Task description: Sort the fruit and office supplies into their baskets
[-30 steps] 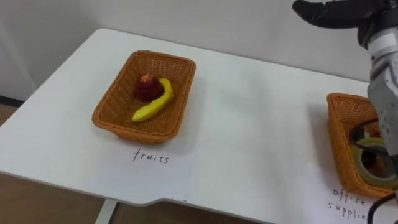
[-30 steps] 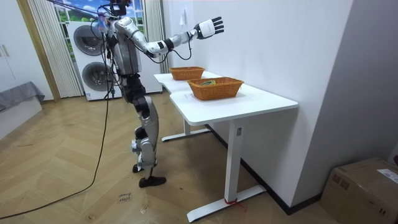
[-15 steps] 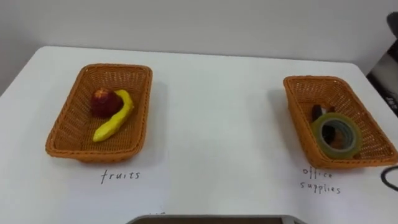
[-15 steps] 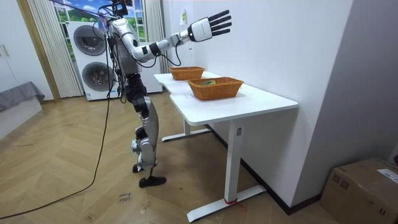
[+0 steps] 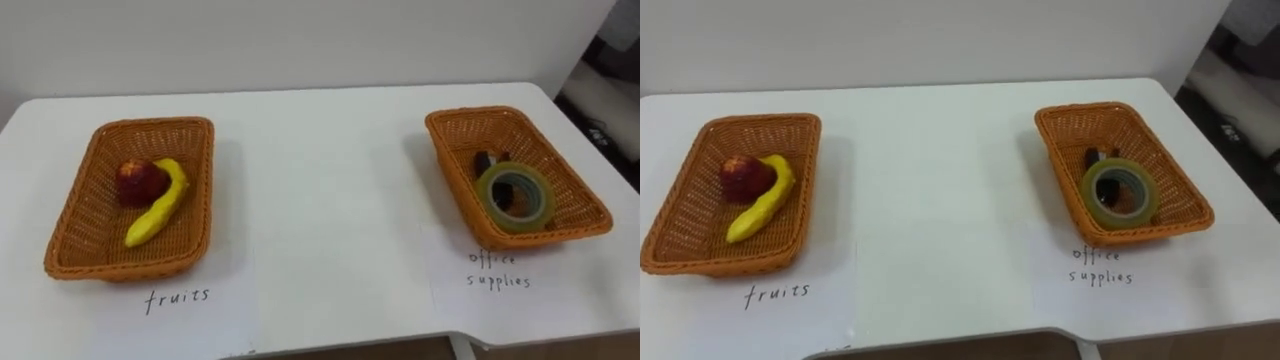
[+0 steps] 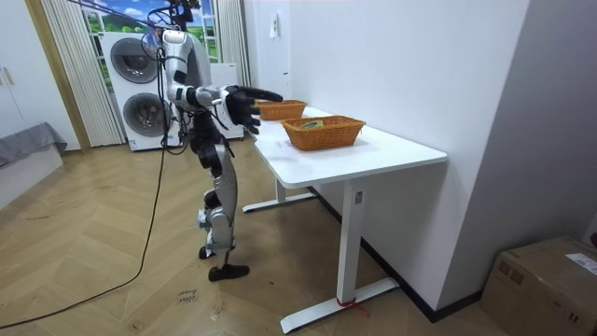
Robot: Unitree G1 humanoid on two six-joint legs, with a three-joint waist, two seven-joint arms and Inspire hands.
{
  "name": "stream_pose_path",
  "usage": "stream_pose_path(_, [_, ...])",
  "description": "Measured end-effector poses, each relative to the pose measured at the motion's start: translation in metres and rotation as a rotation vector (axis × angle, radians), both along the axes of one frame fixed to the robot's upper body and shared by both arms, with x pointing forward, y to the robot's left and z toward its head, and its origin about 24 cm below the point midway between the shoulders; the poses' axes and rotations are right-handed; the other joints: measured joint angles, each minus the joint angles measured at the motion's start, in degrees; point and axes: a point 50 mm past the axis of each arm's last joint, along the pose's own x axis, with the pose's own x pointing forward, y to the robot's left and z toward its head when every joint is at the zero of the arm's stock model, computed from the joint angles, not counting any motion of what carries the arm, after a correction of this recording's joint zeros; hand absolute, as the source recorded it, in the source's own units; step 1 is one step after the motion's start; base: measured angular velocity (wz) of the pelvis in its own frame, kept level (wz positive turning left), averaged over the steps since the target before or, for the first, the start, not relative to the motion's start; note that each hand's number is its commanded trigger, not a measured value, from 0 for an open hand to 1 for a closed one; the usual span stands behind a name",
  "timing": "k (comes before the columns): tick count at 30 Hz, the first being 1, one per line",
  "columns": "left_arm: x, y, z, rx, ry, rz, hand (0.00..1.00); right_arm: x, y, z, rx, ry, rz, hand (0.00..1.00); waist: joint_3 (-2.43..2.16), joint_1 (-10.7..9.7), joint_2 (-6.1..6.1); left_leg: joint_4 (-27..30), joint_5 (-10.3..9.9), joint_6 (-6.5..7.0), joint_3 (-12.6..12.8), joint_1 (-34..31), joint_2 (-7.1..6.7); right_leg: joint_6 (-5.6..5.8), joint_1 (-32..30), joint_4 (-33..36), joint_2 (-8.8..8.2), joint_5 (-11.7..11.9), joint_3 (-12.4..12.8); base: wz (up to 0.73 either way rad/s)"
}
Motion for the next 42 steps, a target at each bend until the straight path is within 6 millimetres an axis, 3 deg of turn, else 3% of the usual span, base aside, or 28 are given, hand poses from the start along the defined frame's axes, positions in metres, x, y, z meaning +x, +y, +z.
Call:
stream_pose_path(3, [-0.003, 0.0, 0.001, -0.004, -0.019, 0.034, 0.0, -0.021, -0.003, -0.024, 0.105, 0.009, -0.133, 0.0, -0.53, -0.6, 0.61, -0.1, -0.1, 0.09, -0.2, -0.7, 0.02, 0.11, 0.1, -0.3, 0.11, 0.1, 0.0, 0.08])
stream_pose_path(7, [-0.006, 0.002, 0.002, 0.006, -0.023, 0.034, 0.0, -0.051, -0.002, -0.059, 0.263, 0.05, -0.264, 0.0, -0.66, -1.0, 0.96, -0.5, -0.2, 0.11, -0.2, -0.7, 0.09, 0.13, -0.1, -0.1, 0.13, 0.1, -0.1, 0.0])
stream_pose_path(9, [-0.006, 0.004, 0.003, 0.016, -0.04, 0.054, 0.0, -0.074, 0.004, -0.083, 0.366, 0.113, -0.354, 0.0, -0.68, -1.1, 1.22, -0.8, -0.2, 0.07, -0.3, -0.6, 0.15, 0.07, -0.1, 0.0, 0.21, 0.0, -0.1, 0.0])
stream_pose_path(13, [-0.005, 0.006, 0.004, 0.029, -0.053, 0.076, 0.0, -0.108, 0.016, -0.112, 0.476, 0.209, -0.477, 0.0, -0.62, -1.5, 1.31, -0.8, -0.2, 0.0, -0.3, -0.6, 0.17, 0.01, -0.1, 0.0, 0.21, -0.1, -0.1, 0.0])
stream_pose_path(18, [-0.002, 0.001, 0.001, 0.002, -0.056, 0.072, 0.0, -0.151, 0.044, -0.149, 0.648, 0.337, -0.595, 0.0, -0.5, -2.2, 1.4, -0.6, -0.3, -0.02, -0.9, -0.6, -0.19, 0.18, -0.2, 0.7, 0.01, -1.1, 0.5, 0.04])
stream_pose_path(24, [-0.005, -0.012, -0.005, -0.069, -0.042, 0.082, 0.0, -0.181, 0.084, -0.185, 0.867, 0.431, -0.639, 0.0, -0.45, -2.3, 1.53, -0.3, -0.5, 0.0, -0.8, -0.5, -0.23, 0.18, -0.6, 1.9, -0.1, -1.9, 0.7, -0.01])
stream_pose_path(31, [-0.01, -0.018, -0.009, -0.142, 0.002, 0.065, 0.0, -0.181, 0.113, -0.206, 1.022, 0.469, -0.41, 0.0, -0.33, -1.8, 1.9, -0.3, -0.8, -0.13, -0.9, 0.2, -0.16, 0.12, 0.0, 1.5, -0.08, -2.2, 0.6, 0.0])
stream_pose_path(34, [-0.012, -0.019, -0.01, -0.143, 0.025, 0.053, 0.0, -0.185, 0.123, -0.212, 1.083, 0.474, -0.283, 0.0, -0.32, -0.7, 2.22, -0.3, -1.0, -0.2, -1.1, 0.7, -0.12, 0.11, 0.7, 1.5, 0.04, -2.3, 0.5, 0.02])
stream_pose_path(40, [-0.018, -0.018, -0.01, -0.13, 0.05, 0.07, 0.0, -0.178, 0.136, -0.218, 1.093, 0.656, 0.126, 0.0, -0.19, 0.9, 2.47, -0.3, -1.3, -0.25, -1.6, 1.3, -0.03, 0.09, 1.6, 1.4, 0.11, -2.3, -0.3, 0.04])
stream_pose_path(42, [-0.019, -0.02, -0.012, -0.125, 0.077, 0.062, 0.0, -0.166, 0.142, -0.22, 1.09, 0.729, 0.298, 0.0, -0.19, 1.2, 2.54, -0.2, -1.4, -0.27, -1.7, 1.5, 0.04, 0.05, 1.8, 0.4, 0.21, -2.3, -0.4, 0.03])
